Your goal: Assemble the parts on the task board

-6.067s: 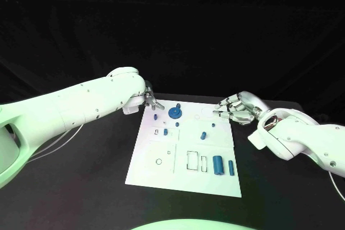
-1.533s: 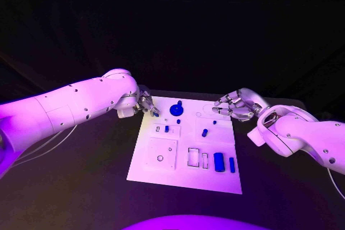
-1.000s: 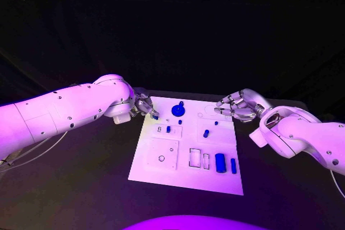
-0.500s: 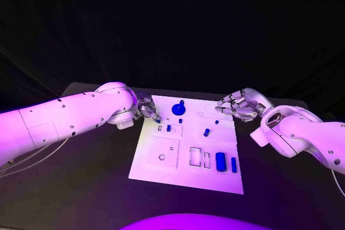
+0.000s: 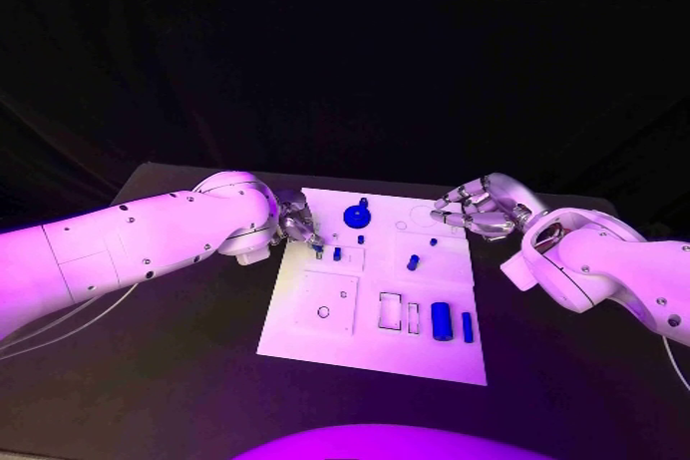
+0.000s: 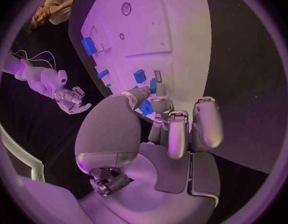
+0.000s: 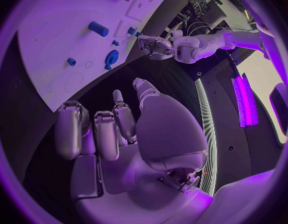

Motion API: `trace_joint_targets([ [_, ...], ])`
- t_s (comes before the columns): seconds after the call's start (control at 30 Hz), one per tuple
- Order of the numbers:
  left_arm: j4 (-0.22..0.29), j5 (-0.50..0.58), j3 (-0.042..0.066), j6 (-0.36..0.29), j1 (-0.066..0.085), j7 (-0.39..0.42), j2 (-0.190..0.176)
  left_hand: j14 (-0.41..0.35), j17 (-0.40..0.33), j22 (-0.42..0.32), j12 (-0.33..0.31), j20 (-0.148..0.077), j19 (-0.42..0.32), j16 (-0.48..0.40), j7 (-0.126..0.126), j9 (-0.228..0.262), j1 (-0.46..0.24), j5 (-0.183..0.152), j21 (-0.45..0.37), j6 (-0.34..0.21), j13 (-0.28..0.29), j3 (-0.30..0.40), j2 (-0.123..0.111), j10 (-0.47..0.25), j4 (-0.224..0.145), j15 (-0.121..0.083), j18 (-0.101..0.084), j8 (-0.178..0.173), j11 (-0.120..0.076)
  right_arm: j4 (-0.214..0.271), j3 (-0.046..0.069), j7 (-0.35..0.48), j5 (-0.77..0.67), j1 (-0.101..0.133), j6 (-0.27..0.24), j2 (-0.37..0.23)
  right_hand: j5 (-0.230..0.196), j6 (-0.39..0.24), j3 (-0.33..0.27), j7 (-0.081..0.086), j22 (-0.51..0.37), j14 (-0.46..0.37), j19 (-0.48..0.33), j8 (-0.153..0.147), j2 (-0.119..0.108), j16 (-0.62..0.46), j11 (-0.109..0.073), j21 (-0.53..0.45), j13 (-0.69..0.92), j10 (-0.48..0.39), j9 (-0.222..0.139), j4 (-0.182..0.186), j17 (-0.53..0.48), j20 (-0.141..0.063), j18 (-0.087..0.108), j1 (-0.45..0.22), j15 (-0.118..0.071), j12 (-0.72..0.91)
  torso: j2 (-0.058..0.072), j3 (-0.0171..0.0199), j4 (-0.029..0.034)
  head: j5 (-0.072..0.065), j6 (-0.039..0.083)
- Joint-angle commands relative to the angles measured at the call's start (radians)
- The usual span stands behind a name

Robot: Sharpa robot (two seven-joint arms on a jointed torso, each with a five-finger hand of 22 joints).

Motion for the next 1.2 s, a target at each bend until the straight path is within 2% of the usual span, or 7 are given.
trace_joint_targets([
  [0.03, 0.005, -0.007, 0.0, 0.005, -0.002, -0.021, 0.001, 0.098, 0.248, 0.002, 0.003, 0.001, 0.007, 0.004, -0.004, 0.001, 0.009, 0.005, 0.007, 0.003, 0.003, 0.168, -0.002, 0.008, -0.171, -0.009, -0.01, 0.007, 0.0, 0.0, 0.0, 0.007, -0.003, -0.001, 0.01, 0.001, 0.006, 0.004, -0.001, -0.003, 0.099, 0.079, -0.004, 0.005, 0.008, -0.005, -0.003, -0.005, 0.018, -0.002, -0.001, 0.005, 0.162, 0.001, 0.006, -0.004, -0.004, 0.001, 0.0, 0.0005, 0.0, 0.002, -0.002],
  [0.3, 0.0, -0.011, -0.001, 0.007, -0.007, -0.03, 0.006, 0.098, 0.248, 0.005, 0.004, 0.0, 0.008, 0.004, -0.004, 0.001, 0.009, 0.006, 0.008, 0.005, 0.004, 0.169, -0.002, 0.01, -0.171, -0.009, -0.01, 0.007, -0.001, -0.001, 0.0, 0.008, -0.003, -0.002, 0.009, 0.002, 0.006, 0.004, -0.002, -0.003, 0.099, 0.079, -0.005, 0.005, 0.008, -0.005, -0.003, -0.006, 0.018, -0.002, -0.002, 0.006, 0.162, 0.001, 0.007, -0.005, -0.004, 0.0, -0.001, -0.0012, -0.001, 0.0, -0.003],
  [0.67, -0.01, -0.028, -0.002, 0.007, -0.011, -0.038, 0.018, 0.098, 0.248, 0.009, 0.005, 0.0, 0.011, 0.005, -0.005, 0.001, 0.008, 0.008, 0.011, 0.006, 0.006, 0.17, -0.003, 0.012, -0.171, -0.01, -0.011, 0.007, -0.001, -0.001, 0.0, 0.009, -0.003, -0.002, 0.008, 0.003, 0.006, 0.004, -0.002, -0.003, 0.099, 0.079, -0.005, 0.005, 0.008, -0.005, -0.003, -0.006, 0.018, -0.002, -0.002, 0.006, 0.162, 0.001, 0.007, -0.005, -0.004, 0.0, -0.001, 0.0004, -0.0001, 0.001, -0.002],
  [1.2, -0.01, -0.032, -0.002, 0.04, -0.012, -0.042, 0.022, 0.098, 0.248, 0.011, 0.006, 0.0, 0.012, 0.004, -0.005, 0.001, 0.007, 0.01, 0.012, 0.007, 0.007, 0.171, -0.005, 0.014, -0.171, -0.01, -0.011, 0.007, -0.001, -0.001, 0.0, 0.01, -0.003, -0.003, 0.007, 0.002, 0.007, 0.003, -0.002, -0.003, 0.095, 0.078, -0.008, 0.006, 0.008, -0.008, -0.003, -0.011, 0.017, -0.003, -0.002, 0.006, 0.157, 0.001, 0.008, -0.005, -0.004, -0.001, 0.0, -0.0002, -0.0003, 0.001, -0.004],
])
